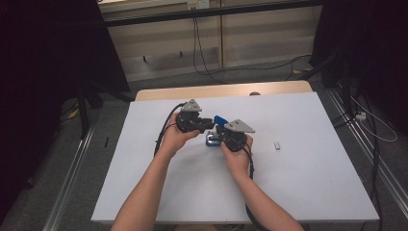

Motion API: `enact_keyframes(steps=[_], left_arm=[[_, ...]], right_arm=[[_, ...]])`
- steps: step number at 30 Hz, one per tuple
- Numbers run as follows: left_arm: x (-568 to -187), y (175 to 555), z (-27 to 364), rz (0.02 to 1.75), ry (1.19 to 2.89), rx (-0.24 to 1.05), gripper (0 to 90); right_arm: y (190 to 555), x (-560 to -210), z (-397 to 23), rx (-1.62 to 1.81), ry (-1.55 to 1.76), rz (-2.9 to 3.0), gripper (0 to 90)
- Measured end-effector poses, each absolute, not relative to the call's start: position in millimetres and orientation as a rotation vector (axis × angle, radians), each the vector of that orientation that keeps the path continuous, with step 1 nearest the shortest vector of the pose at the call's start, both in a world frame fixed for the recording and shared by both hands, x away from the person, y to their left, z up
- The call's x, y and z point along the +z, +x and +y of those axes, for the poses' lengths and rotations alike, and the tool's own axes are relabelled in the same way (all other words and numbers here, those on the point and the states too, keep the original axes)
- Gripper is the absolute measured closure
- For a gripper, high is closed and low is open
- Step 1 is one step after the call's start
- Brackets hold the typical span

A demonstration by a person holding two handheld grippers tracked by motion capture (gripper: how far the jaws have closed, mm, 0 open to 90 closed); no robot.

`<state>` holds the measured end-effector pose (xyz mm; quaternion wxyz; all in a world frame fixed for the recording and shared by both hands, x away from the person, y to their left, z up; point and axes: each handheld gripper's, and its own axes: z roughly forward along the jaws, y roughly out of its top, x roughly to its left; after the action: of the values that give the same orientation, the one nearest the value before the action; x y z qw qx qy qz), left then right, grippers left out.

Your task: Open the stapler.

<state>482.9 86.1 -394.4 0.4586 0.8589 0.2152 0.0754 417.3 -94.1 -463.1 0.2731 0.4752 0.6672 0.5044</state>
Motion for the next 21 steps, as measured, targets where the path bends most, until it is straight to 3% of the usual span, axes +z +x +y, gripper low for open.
enact_keyframes(steps=[7, 21], left_arm=[[-404, 485, 89, 0.575, 2.141, 0.195, 88.3], [-426, 484, 85, 0.644, 2.162, 0.173, 90.0]], right_arm=[[417, -463, -95, 1.362, 1.287, 1.778, 90.0], [416, -463, -93, 1.373, 1.292, 1.766, 90.0]])
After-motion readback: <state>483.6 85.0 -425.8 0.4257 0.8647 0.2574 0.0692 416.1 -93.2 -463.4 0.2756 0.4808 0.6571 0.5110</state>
